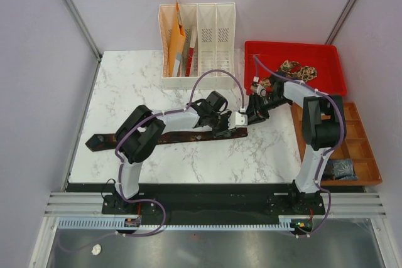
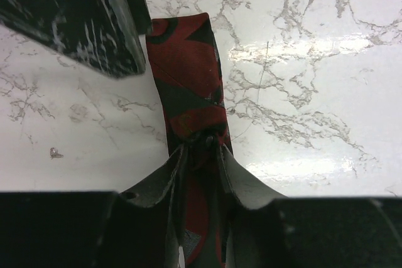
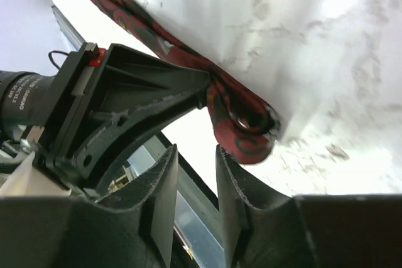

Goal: Roll the ties
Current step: Roll the tie at the center of the board.

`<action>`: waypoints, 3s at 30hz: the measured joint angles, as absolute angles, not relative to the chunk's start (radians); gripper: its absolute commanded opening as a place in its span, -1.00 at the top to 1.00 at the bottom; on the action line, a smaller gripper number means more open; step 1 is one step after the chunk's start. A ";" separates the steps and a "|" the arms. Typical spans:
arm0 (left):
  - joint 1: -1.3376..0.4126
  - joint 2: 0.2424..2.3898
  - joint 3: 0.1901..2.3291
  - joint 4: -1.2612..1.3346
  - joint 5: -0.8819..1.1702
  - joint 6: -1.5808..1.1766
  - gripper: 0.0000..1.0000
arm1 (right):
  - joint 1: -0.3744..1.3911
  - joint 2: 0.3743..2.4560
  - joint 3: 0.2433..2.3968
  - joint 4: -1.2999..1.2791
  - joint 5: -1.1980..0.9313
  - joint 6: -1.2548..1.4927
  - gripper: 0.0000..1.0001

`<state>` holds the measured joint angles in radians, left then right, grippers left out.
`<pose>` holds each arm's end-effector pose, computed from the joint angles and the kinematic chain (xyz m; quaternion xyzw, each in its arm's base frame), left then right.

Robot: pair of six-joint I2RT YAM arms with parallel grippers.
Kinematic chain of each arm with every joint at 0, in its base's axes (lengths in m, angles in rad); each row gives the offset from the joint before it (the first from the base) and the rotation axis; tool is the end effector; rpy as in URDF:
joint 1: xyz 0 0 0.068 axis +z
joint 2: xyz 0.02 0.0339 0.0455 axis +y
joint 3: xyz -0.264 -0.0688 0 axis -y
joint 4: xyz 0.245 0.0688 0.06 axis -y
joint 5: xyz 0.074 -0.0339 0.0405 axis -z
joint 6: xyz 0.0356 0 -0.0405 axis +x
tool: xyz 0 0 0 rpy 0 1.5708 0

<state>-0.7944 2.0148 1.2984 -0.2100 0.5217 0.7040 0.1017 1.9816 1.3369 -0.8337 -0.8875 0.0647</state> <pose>0.2820 -0.3125 0.1524 0.6840 0.6154 -0.2582 0.2946 0.3615 0.0646 0.1602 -0.0365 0.9017 0.4309 0.0059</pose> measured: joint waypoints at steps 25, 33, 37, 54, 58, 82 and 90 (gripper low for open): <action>-0.794 2.036 1.336 -0.240 0.525 0.709 0.81 | 0.056 1.961 1.217 -0.738 -0.812 0.071 0.38; -0.794 2.036 1.336 -0.241 0.525 0.709 0.81 | 0.061 1.961 1.212 -0.729 -0.844 0.092 0.40; -0.794 2.037 1.341 -0.247 0.524 0.710 0.81 | 0.066 1.961 1.212 -0.730 -0.849 0.106 -0.03; -0.796 2.044 1.353 -0.257 0.524 0.710 0.82 | 0.086 1.959 1.212 -0.744 -0.805 0.083 1.00; -0.796 2.047 1.357 -0.260 0.525 0.710 0.82 | 0.092 1.942 1.212 -0.743 -0.827 0.099 1.00; -0.792 2.049 1.358 -0.266 0.524 0.710 0.23 | 0.179 2.006 1.172 -0.589 -0.897 0.292 1.00; -0.793 2.039 1.347 -0.280 0.526 0.712 -0.05 | 0.186 2.046 1.172 -0.561 -0.921 0.326 1.00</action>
<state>-0.7925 2.0392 1.3468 -0.2798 0.5259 0.7116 0.1864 2.0460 1.1721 -0.5606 -0.9215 0.3260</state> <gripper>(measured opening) 0.501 0.010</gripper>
